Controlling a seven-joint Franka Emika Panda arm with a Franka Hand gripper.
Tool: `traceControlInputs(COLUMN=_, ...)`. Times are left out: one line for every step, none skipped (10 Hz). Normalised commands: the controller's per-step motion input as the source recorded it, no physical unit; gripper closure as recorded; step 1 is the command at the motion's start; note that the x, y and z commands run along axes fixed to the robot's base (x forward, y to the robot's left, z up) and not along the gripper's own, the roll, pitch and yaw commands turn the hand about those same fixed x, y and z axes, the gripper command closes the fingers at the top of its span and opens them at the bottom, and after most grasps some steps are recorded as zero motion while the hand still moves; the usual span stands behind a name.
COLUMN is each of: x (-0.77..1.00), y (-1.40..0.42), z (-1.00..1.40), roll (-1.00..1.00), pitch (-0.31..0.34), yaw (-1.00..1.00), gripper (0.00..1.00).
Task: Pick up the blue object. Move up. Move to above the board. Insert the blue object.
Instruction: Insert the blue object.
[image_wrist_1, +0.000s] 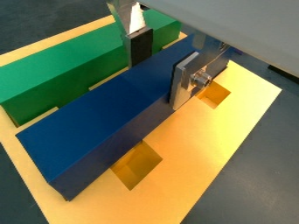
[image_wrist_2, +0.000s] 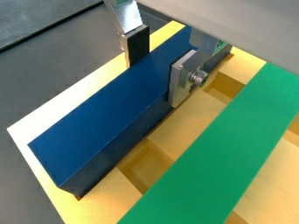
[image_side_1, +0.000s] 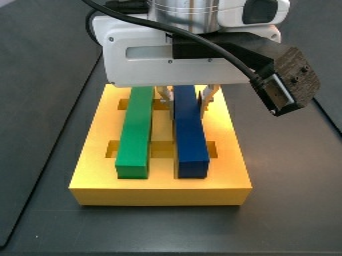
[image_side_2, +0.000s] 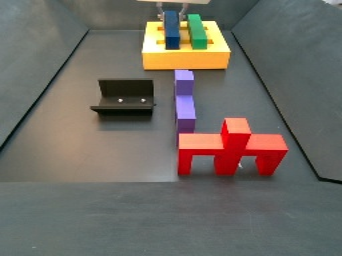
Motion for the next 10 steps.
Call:
traceControlInputs(x=0.17, y=0.0, z=-0.29, roll=0.0, pitch=0.0, yaw=-0.06, gripper=1.0)
traceControlInputs(x=0.05, y=0.0, z=-0.18, roll=0.11, pitch=0.031, yaw=-0.04, gripper=1.0)
traceControlInputs(x=0.23, y=-0.06, z=-0.15, roll=0.16, pitch=0.034, yaw=-0.11, gripper=1.0)
traceControlInputs(x=0.09, y=0.0, z=-0.15, roll=0.1, pitch=0.0, yaw=-0.19, gripper=1.0)
traceControlInputs(x=0.09, y=0.0, z=-0.09, roll=0.1, pitch=0.0, yaw=-0.07, gripper=1.0)
traceControlInputs(x=0.24, y=0.02, z=-0.17, roll=0.14, pitch=0.051, yaw=-0.3, gripper=1.0)
traceControlInputs(x=0.15, y=0.02, z=-0.18, roll=0.15, pitch=0.061, yaw=-0.48, gripper=1.0)
traceControlInputs(x=0.09, y=0.0, z=-0.13, roll=0.12, pitch=0.021, yaw=-0.3, gripper=1.0)
traceControlInputs(x=0.02, y=0.0, z=-0.02, roll=0.09, pitch=0.019, yaw=-0.09, gripper=1.0)
traceControlInputs(x=0.0, y=0.0, z=0.0, roll=0.01, pitch=0.0, yaw=0.0, gripper=1.0)
